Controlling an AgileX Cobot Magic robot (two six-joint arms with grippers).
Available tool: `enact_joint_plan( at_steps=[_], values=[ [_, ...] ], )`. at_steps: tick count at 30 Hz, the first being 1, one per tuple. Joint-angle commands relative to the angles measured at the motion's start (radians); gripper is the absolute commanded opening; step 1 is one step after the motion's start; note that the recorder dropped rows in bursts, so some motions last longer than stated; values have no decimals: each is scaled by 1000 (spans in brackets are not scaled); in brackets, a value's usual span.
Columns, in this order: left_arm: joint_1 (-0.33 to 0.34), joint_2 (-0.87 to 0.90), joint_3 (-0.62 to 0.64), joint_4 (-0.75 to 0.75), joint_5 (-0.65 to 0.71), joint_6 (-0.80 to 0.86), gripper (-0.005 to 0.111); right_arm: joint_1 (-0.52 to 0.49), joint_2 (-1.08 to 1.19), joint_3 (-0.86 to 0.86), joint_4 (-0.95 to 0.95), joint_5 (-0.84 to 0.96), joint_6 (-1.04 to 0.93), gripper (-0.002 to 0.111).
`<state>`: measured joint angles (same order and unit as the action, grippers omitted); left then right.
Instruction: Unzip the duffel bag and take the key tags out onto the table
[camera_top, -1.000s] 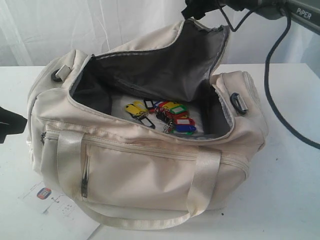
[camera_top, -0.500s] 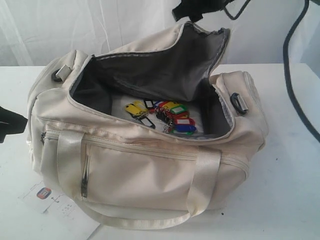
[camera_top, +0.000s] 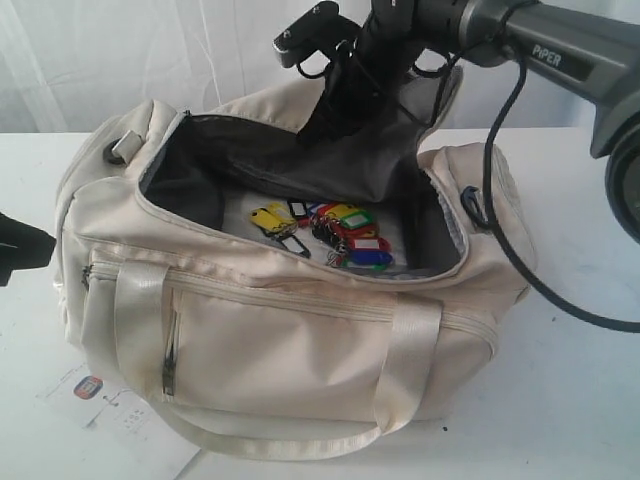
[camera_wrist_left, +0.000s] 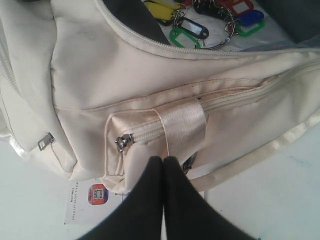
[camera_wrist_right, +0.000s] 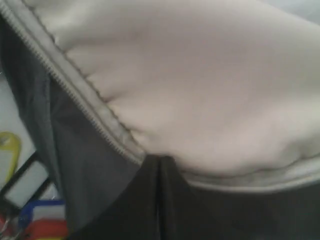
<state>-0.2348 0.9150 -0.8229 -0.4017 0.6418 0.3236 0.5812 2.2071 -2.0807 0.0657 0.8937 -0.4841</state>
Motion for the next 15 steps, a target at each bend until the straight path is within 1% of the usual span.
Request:
enact_joint_plan(
  at_steps=[1, 4, 7, 11, 15],
  values=[
    [2, -8, -5, -24, 16, -2, 0, -3, 7, 0, 3, -238, -43, 0],
    [2, -8, -5, -24, 16, -2, 0, -3, 7, 0, 13, -372, -5, 0],
    [2, -8, -5, -24, 16, -2, 0, -3, 7, 0, 13, -409, 17, 0],
    [2, -8, -5, -24, 17, -3, 0, -3, -15, -2, 9, -321, 17, 0],
    [2, -8, -5, -24, 20, -3, 0, -3, -98, -2, 19, -136, 31, 0]
  ],
)
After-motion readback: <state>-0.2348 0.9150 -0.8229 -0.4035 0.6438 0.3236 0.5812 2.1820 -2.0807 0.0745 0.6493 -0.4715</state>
